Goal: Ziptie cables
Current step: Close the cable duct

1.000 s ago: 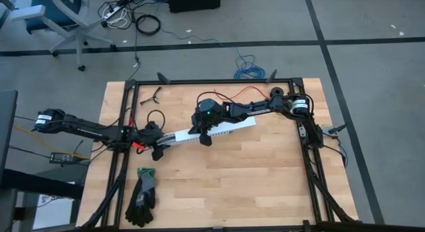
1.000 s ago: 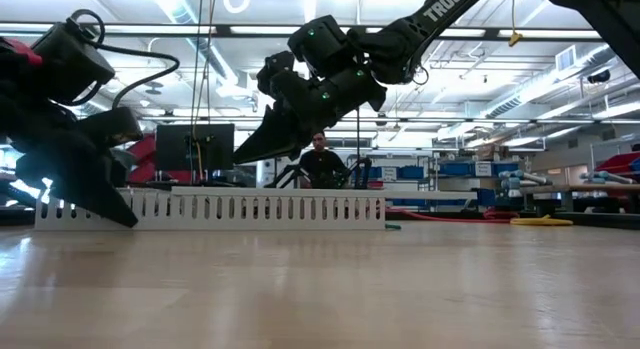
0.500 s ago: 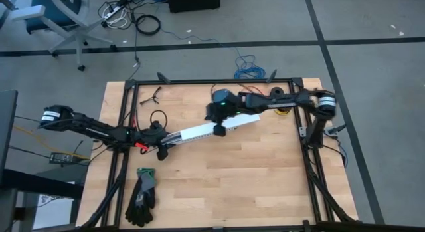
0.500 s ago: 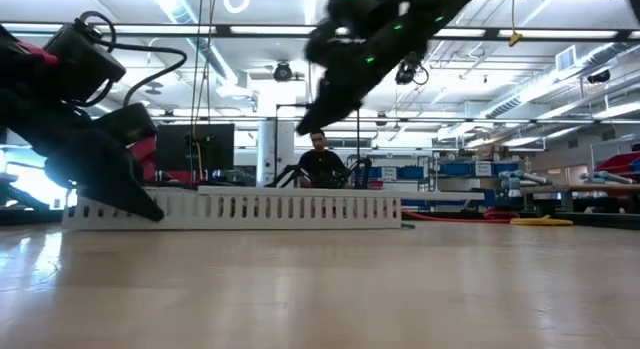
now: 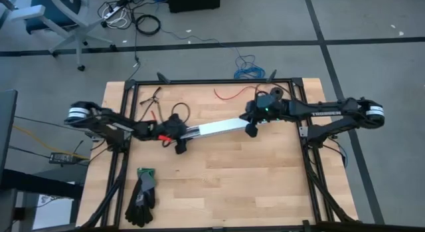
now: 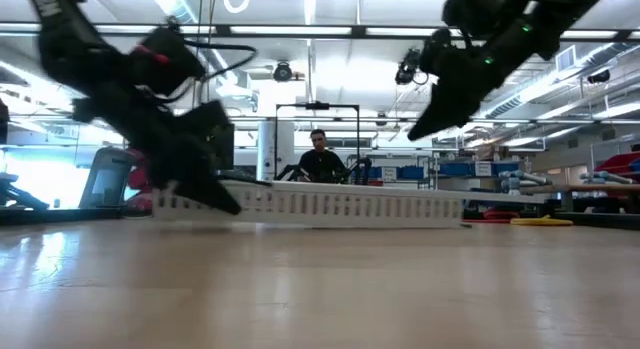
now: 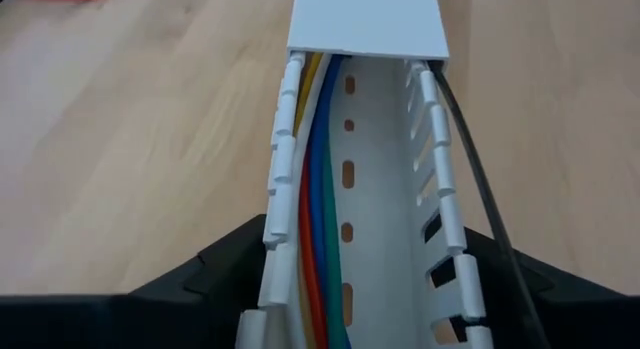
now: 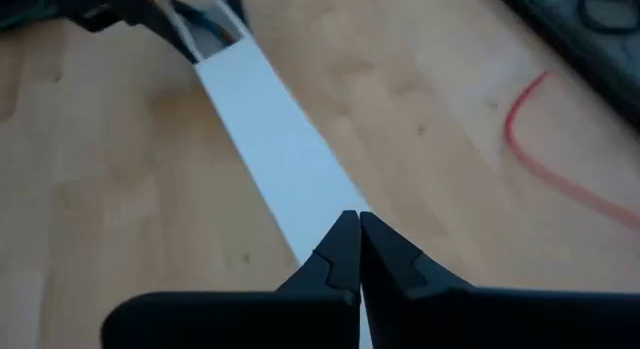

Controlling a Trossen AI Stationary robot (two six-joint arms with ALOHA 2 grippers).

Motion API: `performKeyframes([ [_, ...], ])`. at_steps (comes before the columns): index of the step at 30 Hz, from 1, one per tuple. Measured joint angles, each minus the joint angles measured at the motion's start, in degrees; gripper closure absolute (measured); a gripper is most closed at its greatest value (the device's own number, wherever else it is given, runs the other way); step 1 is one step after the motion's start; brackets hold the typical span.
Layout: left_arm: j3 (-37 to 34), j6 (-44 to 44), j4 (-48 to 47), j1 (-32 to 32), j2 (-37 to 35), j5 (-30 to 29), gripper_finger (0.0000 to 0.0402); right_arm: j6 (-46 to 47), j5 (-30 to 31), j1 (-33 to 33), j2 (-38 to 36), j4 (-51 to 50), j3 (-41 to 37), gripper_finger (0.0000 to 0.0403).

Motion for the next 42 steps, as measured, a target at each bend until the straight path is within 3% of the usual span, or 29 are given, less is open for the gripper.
performKeyframes([
  [4,7.29,2.19,-0.03,2.42,8.09,4.56,0.0139,1.62,-0.03,1.92,-0.40,5.71,-4.13,0.0403],
  [8,12.02,3.19,0.06,3.81,13.34,8.60,0.0139,1.50,0.01,3.29,4.39,12.12,-4.23,0.0403],
  [15,13.75,3.26,0.63,4.37,14.99,9.15,0.0139,1.64,-0.27,3.40,17.36,19.83,-1.75,0.0403],
  [19,13.65,2.94,0.37,4.42,14.94,9.21,0.0140,1.58,-0.87,3.25,25.39,20.73,2.66,0.0403],
  [26,13.64,3.16,0.37,4.42,14.92,9.05,0.0140,-4.14,-7.81,3.16,37.87,20.70,16.68,0.0403],
  [34,13.73,2.95,1.06,4.42,14.92,8.73,0.0140,-8.26,-8.19,4.49,33.68,18.72,19.75,0.0403],
  [42,13.75,2.08,2.54,4.42,14.92,7.72,0.0140,-5.50,-3.59,5.25,23.85,4.86,16.50,0.0403],
])
